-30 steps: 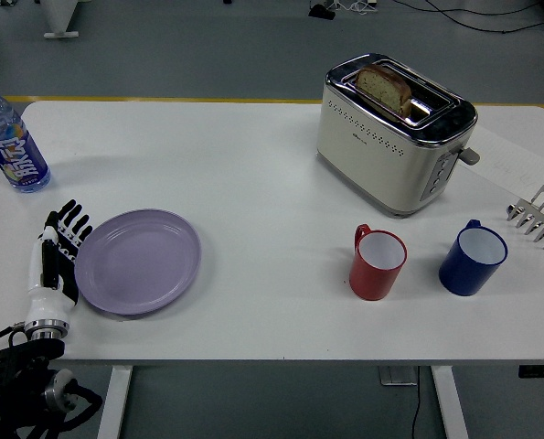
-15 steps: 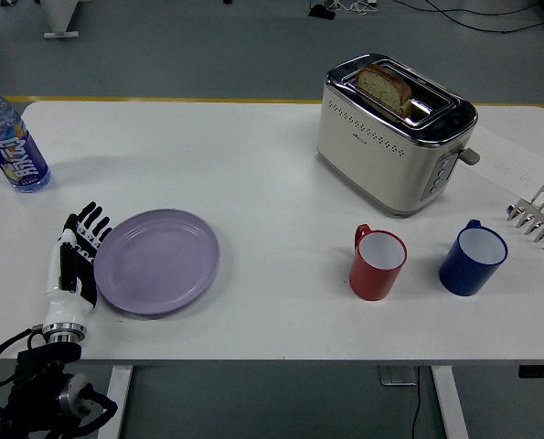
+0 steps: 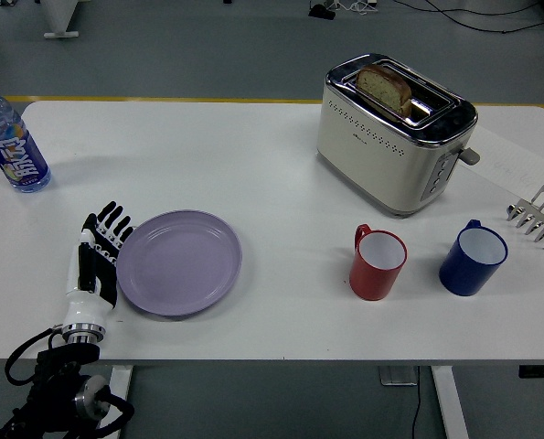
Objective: Push plate across desktop
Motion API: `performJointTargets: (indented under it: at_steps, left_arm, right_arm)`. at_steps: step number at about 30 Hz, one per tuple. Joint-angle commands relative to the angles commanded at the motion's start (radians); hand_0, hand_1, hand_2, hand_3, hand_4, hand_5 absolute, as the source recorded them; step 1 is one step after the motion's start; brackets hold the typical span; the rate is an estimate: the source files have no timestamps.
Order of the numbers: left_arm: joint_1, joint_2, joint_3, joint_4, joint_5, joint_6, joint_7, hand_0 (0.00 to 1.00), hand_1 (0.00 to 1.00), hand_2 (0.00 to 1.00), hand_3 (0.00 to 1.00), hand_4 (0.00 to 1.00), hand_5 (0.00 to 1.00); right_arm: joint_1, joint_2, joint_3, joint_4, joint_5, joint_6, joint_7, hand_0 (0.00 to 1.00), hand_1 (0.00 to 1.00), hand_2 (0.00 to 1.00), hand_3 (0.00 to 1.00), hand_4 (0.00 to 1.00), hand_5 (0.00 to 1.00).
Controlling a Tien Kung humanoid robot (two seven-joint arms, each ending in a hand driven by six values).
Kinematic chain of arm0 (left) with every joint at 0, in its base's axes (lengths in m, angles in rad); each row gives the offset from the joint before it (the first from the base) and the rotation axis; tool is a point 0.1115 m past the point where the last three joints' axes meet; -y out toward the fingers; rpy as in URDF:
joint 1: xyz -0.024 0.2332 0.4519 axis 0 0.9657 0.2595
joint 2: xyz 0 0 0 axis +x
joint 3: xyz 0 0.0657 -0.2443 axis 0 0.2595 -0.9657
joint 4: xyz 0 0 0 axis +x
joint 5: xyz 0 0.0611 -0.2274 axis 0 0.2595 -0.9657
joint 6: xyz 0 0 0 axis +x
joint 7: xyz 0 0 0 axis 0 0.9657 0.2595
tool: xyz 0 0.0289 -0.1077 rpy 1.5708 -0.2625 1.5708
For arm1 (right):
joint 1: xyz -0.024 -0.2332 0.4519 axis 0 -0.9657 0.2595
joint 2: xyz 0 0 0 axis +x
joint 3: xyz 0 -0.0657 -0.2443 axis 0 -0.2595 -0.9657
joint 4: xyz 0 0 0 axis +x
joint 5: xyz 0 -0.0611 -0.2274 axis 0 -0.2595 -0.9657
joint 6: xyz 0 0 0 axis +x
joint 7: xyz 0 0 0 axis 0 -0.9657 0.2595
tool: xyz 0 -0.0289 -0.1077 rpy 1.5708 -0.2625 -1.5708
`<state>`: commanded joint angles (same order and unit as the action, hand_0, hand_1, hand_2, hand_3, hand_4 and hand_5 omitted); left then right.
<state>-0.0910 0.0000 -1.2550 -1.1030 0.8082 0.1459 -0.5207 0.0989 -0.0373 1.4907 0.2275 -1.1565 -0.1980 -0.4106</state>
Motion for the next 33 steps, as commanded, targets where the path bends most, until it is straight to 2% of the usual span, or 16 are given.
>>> performJointTargets:
  at_steps: [12,33]
  left_arm:
    - [-0.017,0.0,0.043,-0.02,-0.034,0.003,-0.007,0.817,0.847,0.888,0.803,0.487,0.998]
    - [-0.015,0.0,0.126,-0.034,-0.069,0.007,-0.011,0.817,0.847,0.888,0.801,0.485,0.998]
  right_arm:
    - [0.007,-0.002,0.0,-0.001,-0.001,0.003,0.003,0.641,0.607,0.674,0.768,0.488,0.557]
    - [0.01,-0.004,-0.003,-0.003,0.001,0.004,0.007,0.641,0.606,0.671,0.768,0.489,0.558]
